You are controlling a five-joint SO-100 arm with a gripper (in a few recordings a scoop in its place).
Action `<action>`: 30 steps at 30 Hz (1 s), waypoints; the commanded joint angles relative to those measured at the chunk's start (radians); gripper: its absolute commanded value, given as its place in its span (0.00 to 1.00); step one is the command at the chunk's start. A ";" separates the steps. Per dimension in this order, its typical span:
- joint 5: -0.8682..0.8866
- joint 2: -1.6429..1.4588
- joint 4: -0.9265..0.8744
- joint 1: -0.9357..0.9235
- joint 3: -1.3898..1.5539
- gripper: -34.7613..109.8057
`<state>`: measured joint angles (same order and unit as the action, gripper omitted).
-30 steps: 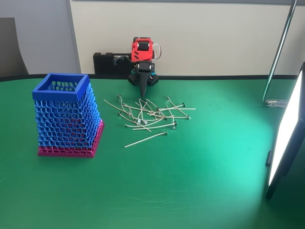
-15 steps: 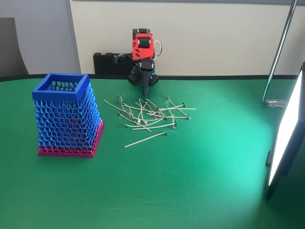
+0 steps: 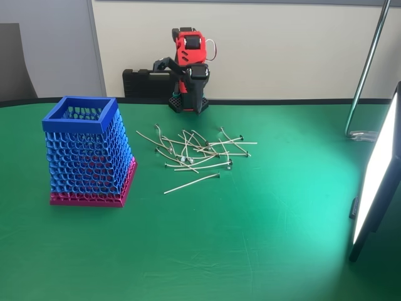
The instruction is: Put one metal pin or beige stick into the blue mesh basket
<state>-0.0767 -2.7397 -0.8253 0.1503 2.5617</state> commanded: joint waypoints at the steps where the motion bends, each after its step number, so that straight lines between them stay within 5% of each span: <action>1: 0.014 0.061 -0.015 0.005 -0.106 0.24; 19: 0.034 0.322 -0.308 -0.031 -0.393 0.25; 30: -0.057 0.431 -0.265 -0.155 -0.407 0.25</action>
<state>-0.1181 -2.3163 -1.1075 0.0230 2.1982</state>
